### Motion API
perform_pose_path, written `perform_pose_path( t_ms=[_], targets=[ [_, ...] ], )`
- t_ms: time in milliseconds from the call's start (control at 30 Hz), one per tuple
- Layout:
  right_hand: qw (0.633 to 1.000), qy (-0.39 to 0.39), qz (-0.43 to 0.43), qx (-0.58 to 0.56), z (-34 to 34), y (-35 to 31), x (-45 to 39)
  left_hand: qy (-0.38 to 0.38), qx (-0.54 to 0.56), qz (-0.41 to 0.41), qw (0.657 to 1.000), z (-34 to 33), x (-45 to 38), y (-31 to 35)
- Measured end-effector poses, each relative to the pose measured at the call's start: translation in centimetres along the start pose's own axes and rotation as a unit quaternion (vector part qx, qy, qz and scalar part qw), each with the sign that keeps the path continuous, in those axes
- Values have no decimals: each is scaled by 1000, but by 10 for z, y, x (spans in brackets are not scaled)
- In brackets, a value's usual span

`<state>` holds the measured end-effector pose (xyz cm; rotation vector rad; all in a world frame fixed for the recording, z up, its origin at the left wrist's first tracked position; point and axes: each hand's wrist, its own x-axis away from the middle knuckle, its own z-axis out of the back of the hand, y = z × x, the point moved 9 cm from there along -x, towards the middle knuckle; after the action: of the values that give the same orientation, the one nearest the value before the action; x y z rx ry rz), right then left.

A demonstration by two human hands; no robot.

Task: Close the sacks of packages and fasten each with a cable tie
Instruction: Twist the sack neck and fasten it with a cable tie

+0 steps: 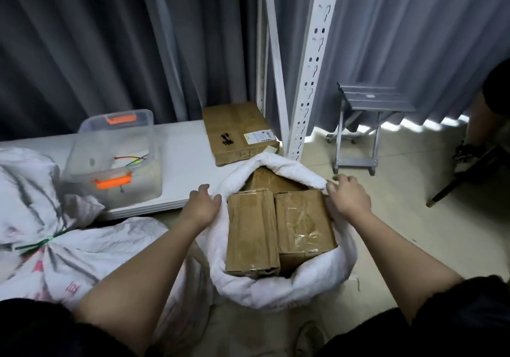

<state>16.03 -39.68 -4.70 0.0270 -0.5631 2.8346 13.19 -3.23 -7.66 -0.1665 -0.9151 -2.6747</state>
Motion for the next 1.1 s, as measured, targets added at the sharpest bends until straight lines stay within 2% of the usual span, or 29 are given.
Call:
perform_pose_path(
  t_ms=[233,367,500,600,800,1100],
  targets=[
    [991,54,120,39,81,-111,58,102,-170,-91,976,114,60,66],
    [977,87,185,54,109,-168,95,164,-260,-108,946,167,102,81],
    [967,97,228,61,117,-219,120,213,-306,-104,922,212,126,72],
    [960,86,260,53,108,-257,139,230,-321,-77,916,240,137,47],
    [944,34,320,69,48,-334,173,205,-330,6,922,267,135,-43],
    [917,-72,375,113,-111,-434,202,177,-290,91,936,266,84,-208]
  ],
)
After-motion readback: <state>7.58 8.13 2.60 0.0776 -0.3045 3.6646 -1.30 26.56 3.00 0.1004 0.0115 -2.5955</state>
